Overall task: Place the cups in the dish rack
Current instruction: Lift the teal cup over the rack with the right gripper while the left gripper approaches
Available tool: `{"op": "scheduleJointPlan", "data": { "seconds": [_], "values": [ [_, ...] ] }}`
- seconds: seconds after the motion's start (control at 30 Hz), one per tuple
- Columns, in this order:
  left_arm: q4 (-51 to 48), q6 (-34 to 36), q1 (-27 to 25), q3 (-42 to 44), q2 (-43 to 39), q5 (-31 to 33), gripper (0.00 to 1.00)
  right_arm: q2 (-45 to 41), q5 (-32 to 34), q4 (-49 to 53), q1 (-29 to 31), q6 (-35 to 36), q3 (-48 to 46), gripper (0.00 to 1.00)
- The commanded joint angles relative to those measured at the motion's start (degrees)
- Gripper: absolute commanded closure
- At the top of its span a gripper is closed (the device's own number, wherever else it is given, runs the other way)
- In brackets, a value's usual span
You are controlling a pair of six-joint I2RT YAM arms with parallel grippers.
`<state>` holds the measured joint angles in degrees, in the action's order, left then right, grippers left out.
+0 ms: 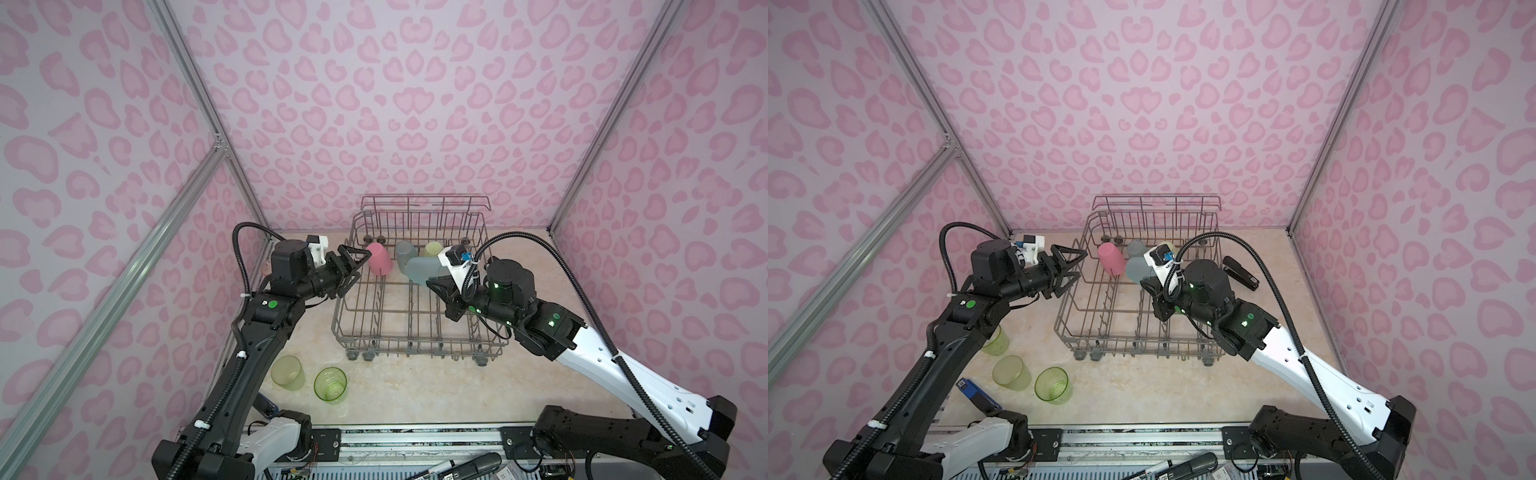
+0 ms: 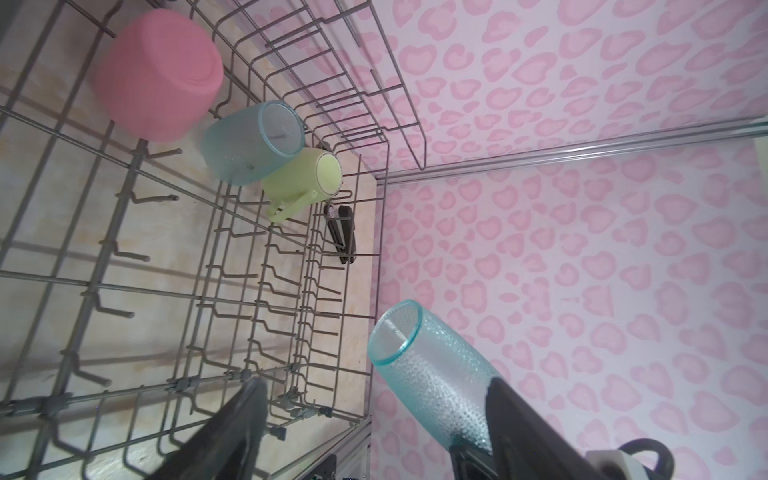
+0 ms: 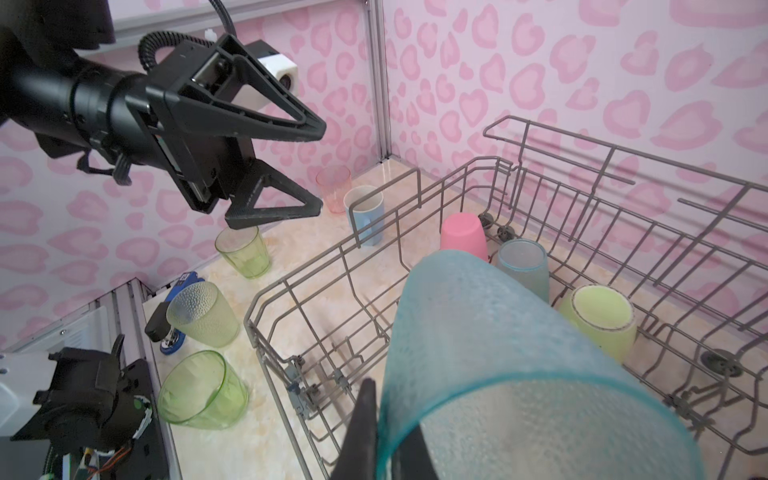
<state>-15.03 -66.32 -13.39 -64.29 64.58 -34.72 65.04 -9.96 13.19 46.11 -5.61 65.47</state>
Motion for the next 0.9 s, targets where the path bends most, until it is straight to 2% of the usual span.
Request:
{"op": "scheduleJointPlan", "data": {
  "seconds": [0.0,0.17,0.33,0.57,0.87],
  "values": [
    [11.35,-9.97,-1.27,0.89,1.25,-1.13,0.15,-0.58,1.16,-11.08,0.04,-2.68,-2.40,1.00],
    [20.78,-19.38,-3.77,3.72,4.62,-1.01,0.13,-2.24,2.08,-18.38,0.05,-4.21,-6.92,1.00],
    [27.20,-25.03,-6.91,3.28,8.21,-0.65,0.13,-3.51,3.11,-21.86,-0.47,-5.70,-9.15,1.00],
    [32.66,-29.71,-11.19,2.15,12.15,-0.70,0.11,-4.79,3.78,-25.53,-1.33,-9.71,-12.59,1.00],
    [34.04,-29.74,-14.03,4.96,11.05,0.42,0.08,-4.92,4.28,-26.94,-1.32,-10.83,-14.72,1.00]
  ]
}}
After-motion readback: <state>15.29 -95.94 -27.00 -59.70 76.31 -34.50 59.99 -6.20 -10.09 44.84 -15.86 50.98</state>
